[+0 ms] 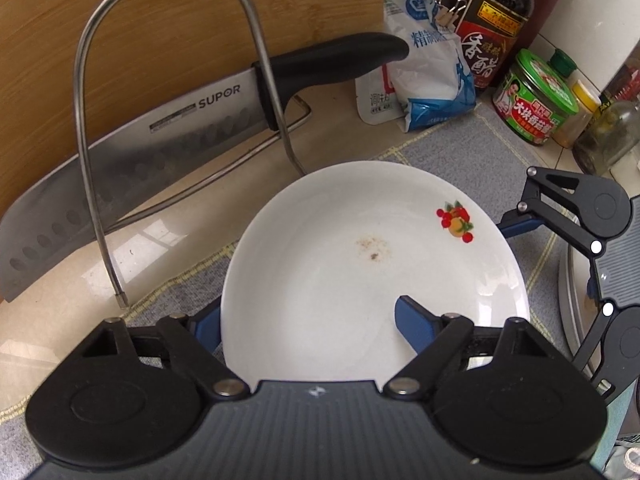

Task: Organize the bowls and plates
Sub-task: 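Lift the floral plate with the left tool toward the plate stack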

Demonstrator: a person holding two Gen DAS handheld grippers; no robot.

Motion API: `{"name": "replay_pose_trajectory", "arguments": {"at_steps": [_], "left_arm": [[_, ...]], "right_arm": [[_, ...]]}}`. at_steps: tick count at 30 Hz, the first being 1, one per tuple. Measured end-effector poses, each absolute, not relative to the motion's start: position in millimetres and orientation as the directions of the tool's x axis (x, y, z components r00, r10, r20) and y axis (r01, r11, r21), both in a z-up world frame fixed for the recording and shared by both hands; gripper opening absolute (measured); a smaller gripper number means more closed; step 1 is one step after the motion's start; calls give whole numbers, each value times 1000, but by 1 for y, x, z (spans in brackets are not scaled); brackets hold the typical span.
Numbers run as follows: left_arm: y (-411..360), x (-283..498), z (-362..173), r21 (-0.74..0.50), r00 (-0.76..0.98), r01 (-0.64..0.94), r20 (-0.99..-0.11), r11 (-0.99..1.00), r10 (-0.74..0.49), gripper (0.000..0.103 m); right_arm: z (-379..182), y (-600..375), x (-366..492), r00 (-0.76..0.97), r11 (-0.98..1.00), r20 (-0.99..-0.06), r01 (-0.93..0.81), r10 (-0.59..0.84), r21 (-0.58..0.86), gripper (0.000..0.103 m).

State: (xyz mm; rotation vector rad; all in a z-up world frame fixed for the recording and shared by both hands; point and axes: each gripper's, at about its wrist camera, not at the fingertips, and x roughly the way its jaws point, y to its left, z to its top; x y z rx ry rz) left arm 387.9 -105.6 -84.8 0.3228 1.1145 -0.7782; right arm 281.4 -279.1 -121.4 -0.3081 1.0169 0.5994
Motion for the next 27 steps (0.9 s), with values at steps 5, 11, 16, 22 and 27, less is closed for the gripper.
{"name": "replay_pose_trajectory", "arguments": {"at_steps": [5,11,16,22,27], "left_arm": [[-107,391,-87,-148,207,700,-894,699,-397,86],[-107,393,-87,-148,206,704,-894,694,-399,86],[-108,392,-87,-144,209,706,-893,693,-398,86],[-108,391,-87,-137,212,710,-893,691,-396,86],[-108,390,-86,-138,212,710,-893,691,-397,86]], "right_arm": [[-118,-279,273,397,790,-853,-613,339,29,103],[-117,-273,269,413,788,-849,-615,330,6,103],[-118,-273,269,413,793,-845,-608,339,21,103],[-118,-273,266,432,796,-839,-606,332,4,103],[-115,-275,266,448,800,-834,-599,323,-12,103]]}}
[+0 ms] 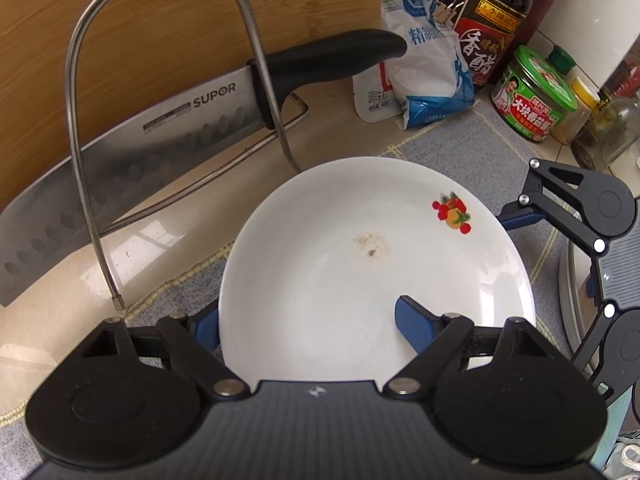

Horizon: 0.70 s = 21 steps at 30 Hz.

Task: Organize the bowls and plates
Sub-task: 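Lift the floral plate with the left tool toward the plate stack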

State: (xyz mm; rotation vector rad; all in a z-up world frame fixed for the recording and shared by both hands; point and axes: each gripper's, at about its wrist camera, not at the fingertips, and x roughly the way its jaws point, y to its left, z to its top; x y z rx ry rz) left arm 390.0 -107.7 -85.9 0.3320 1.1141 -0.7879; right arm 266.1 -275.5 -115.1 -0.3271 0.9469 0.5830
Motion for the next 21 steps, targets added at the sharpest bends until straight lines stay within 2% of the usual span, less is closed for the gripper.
{"name": "replay_pose_trajectory", "arguments": {"at_steps": [17,21], "left_arm": [[-104,400,-86,-169,205,695,-885,699,-418,86],[-105,396,-86,-143,220,710,-885,689,-410,86]], "right_arm": [[-116,-276,269,451,794,-834,-608,318,-26,103],[-114,-277,267,471,800,-825,-599,314,-38,103]]}}
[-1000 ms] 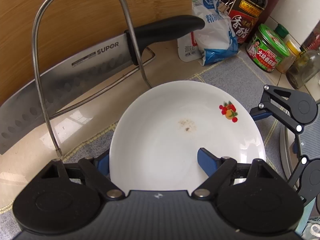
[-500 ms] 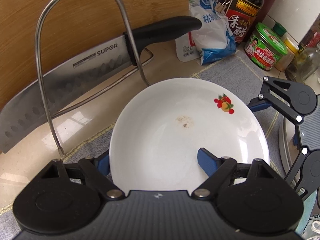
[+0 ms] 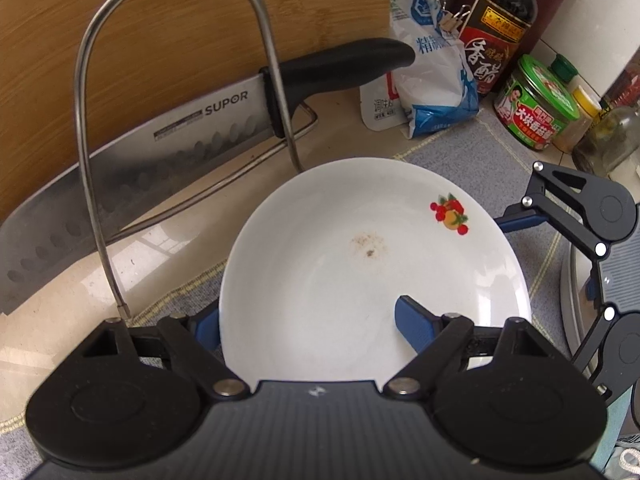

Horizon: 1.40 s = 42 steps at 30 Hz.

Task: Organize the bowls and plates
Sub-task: 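Lift the floral plate with the left tool toward the plate stack, then lower the floral plate onto the plate stack and open the left tool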

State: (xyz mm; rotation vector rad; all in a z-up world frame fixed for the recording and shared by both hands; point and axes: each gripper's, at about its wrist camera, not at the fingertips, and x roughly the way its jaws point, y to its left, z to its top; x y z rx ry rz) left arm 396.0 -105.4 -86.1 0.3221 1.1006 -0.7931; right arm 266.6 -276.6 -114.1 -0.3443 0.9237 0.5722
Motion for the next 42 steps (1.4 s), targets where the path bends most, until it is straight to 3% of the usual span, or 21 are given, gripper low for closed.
{"name": "replay_pose_trajectory", "arguments": {"at_steps": [42], "left_arm": [[-131,308,-27,-97,245,811,-839,577,-486,86]], "right_arm": [[-49,-291,172,552,868,-803,-488,225,-93,103]]}}
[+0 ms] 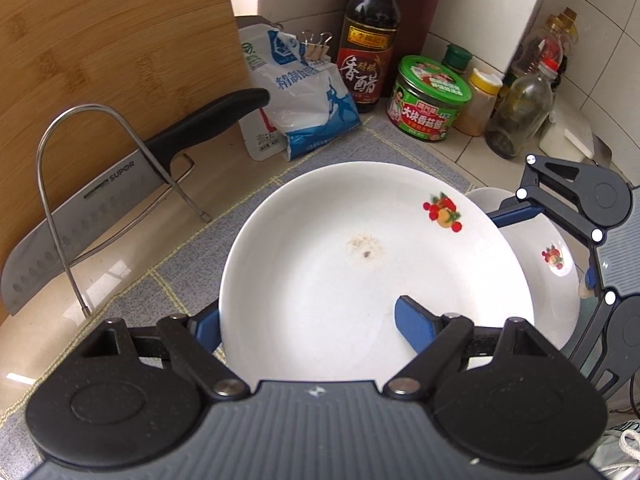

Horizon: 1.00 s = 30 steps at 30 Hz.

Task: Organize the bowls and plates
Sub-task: 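Lower the floral plate onto the plate stack and open the left tool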

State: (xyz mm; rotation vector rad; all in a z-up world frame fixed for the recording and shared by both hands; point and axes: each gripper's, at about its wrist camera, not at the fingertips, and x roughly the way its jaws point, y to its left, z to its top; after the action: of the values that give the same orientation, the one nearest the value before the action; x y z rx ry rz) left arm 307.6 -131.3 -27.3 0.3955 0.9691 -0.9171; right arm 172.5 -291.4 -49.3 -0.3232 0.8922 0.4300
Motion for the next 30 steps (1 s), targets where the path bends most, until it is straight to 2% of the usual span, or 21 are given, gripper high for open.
{"name": "replay_pose_trajectory", "arguments": {"at_steps": [30], "left_arm": [[-220,234,-47,-111,135,899,-850,423,-510,86]], "right_arm": [[-52,-344,65,553,948,-827,-306,97,-93,103]]}}
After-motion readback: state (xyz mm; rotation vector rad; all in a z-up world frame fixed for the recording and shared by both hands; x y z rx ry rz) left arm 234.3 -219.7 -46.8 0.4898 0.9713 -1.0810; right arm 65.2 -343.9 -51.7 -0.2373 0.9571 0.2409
